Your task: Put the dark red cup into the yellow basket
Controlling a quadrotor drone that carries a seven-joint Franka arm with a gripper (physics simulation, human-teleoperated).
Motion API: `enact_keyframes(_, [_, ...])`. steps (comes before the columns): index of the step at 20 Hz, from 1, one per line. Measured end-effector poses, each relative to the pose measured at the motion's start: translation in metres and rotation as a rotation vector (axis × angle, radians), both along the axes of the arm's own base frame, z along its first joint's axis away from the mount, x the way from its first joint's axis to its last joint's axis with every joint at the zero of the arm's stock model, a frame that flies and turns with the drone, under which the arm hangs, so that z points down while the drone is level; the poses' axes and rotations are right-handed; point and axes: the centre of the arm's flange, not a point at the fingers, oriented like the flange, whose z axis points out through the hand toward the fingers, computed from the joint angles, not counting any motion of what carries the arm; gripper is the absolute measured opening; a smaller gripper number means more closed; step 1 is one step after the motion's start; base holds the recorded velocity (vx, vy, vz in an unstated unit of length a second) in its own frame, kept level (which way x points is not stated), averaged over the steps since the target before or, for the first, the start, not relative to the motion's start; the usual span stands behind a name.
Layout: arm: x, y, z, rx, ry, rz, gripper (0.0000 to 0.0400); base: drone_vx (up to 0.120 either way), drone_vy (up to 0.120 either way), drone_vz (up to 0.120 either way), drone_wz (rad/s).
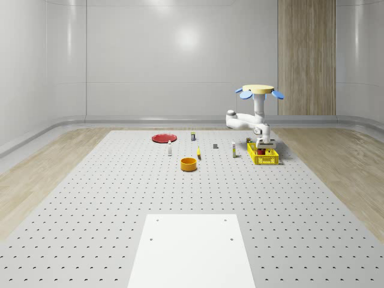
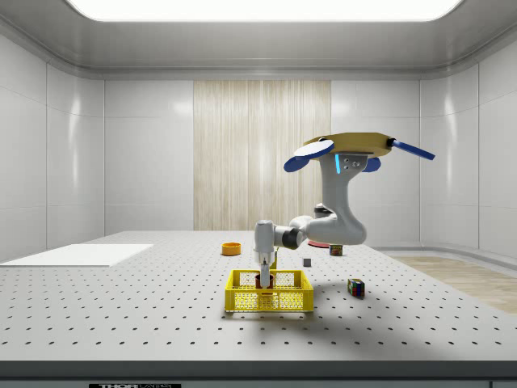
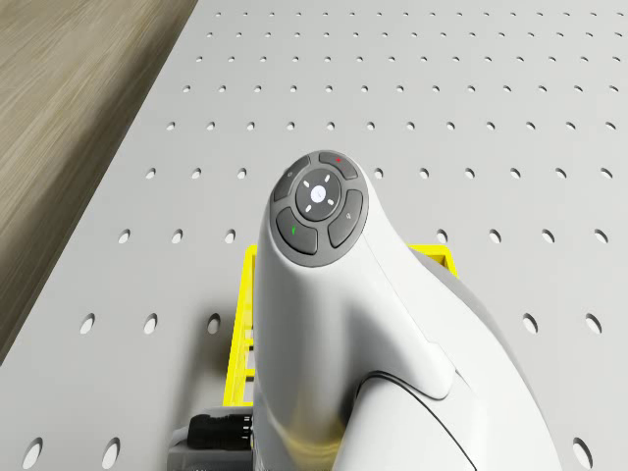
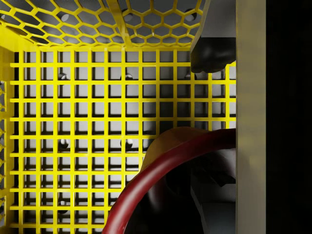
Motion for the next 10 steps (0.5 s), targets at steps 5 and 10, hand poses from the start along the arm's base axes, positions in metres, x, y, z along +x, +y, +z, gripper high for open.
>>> enact_keyframes(5, [0.000,0.000,-0.012,0.000,0.000,0.000,0.0375,0.000,0.000,0.000,0.000])
enact_keyframes(10, [0.000,0.000,-0.017,0.000,0.000,0.000,0.0392,0.000,0.000,0.000,0.000])
